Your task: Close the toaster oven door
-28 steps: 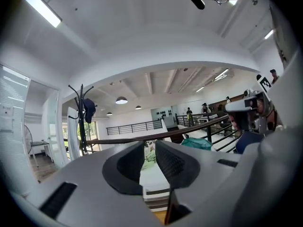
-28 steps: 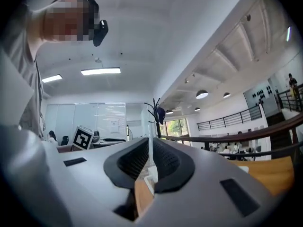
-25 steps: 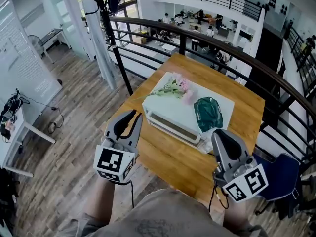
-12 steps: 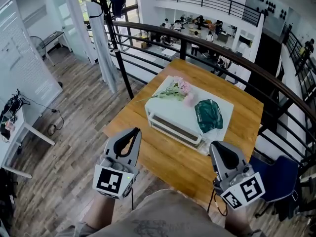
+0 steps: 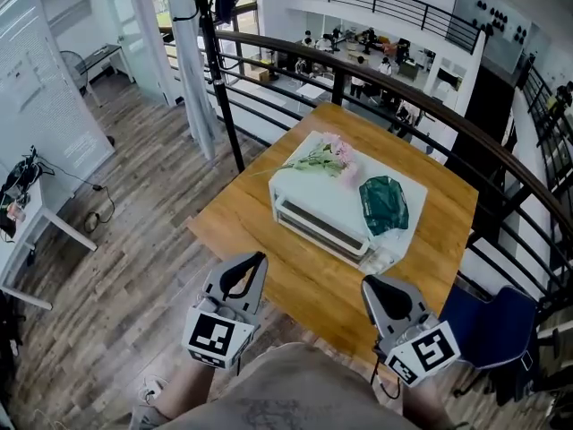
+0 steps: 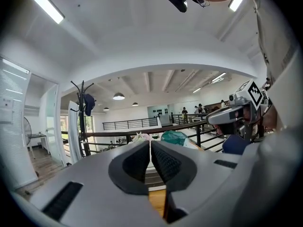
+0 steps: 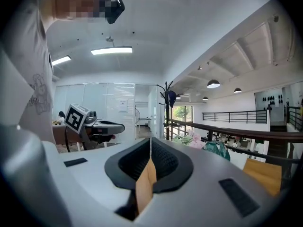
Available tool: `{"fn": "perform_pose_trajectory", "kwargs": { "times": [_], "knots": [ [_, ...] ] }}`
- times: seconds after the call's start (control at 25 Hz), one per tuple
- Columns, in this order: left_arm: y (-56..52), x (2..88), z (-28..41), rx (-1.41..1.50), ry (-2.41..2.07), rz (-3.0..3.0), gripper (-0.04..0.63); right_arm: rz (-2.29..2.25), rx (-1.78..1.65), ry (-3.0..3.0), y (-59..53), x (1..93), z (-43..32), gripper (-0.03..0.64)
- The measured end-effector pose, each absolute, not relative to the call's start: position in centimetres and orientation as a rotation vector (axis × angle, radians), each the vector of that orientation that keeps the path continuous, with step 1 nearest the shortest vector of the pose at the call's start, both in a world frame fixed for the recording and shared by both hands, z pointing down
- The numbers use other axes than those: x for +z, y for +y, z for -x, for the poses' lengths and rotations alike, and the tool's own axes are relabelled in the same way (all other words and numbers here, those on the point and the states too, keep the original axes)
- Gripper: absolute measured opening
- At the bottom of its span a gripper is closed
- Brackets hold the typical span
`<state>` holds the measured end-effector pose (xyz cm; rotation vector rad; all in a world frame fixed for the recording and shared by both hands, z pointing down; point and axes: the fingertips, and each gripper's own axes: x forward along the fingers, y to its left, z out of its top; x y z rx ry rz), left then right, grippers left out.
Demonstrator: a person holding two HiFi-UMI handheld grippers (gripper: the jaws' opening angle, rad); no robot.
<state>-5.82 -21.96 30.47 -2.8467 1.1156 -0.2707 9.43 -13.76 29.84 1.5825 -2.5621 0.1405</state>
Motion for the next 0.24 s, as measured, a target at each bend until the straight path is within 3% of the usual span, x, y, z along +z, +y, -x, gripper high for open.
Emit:
{"fn": "perform_pose_trajectory", "kwargs": {
  "times": [0.24],
  "knots": [
    [-21.34,31.09,6.74,-0.288,1.132,2.848,0.025,-1.575,0.137,-2.553,-13.39,30.01,-8.87,0.038]
  ]
}}
